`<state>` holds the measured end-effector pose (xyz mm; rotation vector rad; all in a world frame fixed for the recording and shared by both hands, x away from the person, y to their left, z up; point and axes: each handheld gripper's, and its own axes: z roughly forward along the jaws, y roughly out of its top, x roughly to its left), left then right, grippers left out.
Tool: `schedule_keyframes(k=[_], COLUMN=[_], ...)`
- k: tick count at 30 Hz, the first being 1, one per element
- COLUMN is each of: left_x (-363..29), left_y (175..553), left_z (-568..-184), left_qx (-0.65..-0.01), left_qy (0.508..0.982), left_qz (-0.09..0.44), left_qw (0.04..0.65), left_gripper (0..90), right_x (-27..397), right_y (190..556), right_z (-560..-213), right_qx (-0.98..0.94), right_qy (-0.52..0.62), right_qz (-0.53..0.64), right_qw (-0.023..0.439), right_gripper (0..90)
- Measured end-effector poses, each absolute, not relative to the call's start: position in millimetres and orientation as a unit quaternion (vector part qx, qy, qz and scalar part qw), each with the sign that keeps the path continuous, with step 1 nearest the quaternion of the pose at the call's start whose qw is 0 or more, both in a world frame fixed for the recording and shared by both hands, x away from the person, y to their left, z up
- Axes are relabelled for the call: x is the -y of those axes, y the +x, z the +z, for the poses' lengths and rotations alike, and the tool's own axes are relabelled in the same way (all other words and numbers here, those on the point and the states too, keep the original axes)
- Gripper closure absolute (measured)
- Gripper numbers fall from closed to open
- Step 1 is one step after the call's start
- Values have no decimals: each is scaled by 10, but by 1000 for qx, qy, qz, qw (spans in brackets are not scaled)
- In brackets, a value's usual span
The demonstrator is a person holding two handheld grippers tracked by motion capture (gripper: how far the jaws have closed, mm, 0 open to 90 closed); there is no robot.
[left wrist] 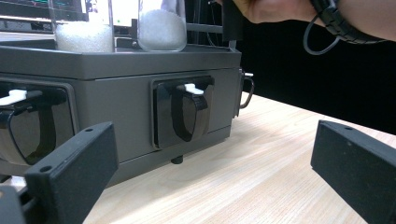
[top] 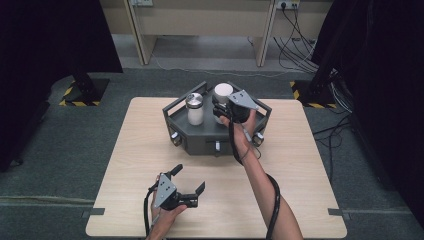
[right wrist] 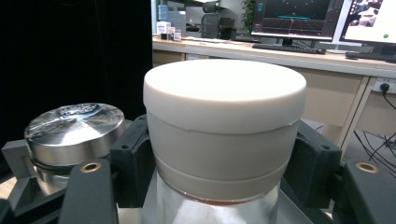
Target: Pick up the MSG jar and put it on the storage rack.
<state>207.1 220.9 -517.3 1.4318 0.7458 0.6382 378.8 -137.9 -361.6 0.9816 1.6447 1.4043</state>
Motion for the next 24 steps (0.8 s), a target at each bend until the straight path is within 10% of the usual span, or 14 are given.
schedule_keyframes(k=[24], left_x=[-2198], left_y=[2067], left_z=[-5180], left_qx=[-326], left_qy=[632], left_qz=[282], left_qw=[645], left_gripper=[3], right_x=[1416], right_y=[3747], right_z=[-3722], right_qx=[-631], right_qy=[388], right_qz=[557], right_qw=[375], right_gripper=[220])
